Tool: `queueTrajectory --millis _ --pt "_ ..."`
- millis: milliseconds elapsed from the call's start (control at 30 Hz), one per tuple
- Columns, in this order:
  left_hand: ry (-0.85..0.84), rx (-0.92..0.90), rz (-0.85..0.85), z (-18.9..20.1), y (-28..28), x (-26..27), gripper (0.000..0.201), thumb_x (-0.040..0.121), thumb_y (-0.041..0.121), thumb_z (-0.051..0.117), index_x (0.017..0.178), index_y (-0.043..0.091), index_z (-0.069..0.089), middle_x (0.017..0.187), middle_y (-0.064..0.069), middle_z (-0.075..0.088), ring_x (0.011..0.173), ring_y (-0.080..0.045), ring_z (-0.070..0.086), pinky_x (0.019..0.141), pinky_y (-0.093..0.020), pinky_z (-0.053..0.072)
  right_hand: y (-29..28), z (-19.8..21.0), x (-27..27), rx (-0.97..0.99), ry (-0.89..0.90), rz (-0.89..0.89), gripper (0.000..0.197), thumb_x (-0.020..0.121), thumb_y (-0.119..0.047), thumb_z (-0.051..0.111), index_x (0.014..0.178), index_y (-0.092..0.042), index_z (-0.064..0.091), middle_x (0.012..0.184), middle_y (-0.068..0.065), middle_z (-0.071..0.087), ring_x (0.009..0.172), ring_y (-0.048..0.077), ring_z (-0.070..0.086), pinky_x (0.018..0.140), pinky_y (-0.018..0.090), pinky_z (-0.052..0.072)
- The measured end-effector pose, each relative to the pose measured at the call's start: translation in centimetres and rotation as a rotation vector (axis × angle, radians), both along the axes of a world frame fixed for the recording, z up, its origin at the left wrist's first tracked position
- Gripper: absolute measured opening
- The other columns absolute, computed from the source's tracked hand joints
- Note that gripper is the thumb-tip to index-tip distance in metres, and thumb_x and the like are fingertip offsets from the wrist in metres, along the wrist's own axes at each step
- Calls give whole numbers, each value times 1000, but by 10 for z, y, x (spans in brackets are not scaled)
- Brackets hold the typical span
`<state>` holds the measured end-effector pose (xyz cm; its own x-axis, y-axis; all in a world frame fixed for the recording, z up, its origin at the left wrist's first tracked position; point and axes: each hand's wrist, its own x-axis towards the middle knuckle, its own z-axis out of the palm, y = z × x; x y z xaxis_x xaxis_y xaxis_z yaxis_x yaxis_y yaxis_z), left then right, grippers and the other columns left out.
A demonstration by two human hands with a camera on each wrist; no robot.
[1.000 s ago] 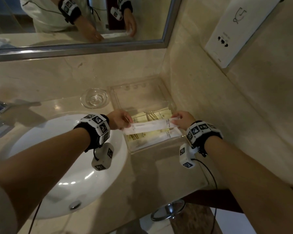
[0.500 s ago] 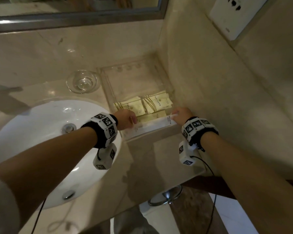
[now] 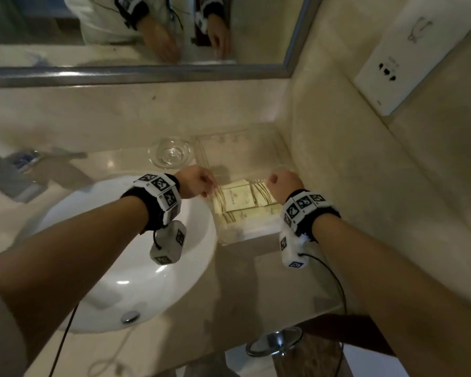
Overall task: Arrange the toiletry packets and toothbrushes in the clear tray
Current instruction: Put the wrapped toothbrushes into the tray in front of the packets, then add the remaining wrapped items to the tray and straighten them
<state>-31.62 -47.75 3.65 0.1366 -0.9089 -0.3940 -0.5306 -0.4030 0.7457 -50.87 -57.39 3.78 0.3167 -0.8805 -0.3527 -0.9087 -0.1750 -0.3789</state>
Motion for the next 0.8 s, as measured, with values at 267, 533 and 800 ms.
queueTrajectory --millis 267,533,800 --pt "-1 -123 444 39 106 122 25 90 1 49 70 15 54 65 0 59 36 8 54 42 -7 40 73 39 174 22 -371 319 21 91 -18 53 93 -3 67 88 16 69 79 27 62 85 40 54" --pt "-56 -125 907 39 278 218 18 90 5 52 75 12 59 44 12 60 35 7 54 38 -4 41 195 32 311 107 -442 660 15 87 -14 56 81 -8 68 76 13 64 77 32 63 82 45 54" --pt "-13 14 1167 3 408 243 11 90 2 50 83 2 58 65 -5 56 32 7 52 34 -4 38 298 -3 376 280 -336 895 9 89 -16 57 82 -15 62 77 6 62 75 20 56 80 34 51"
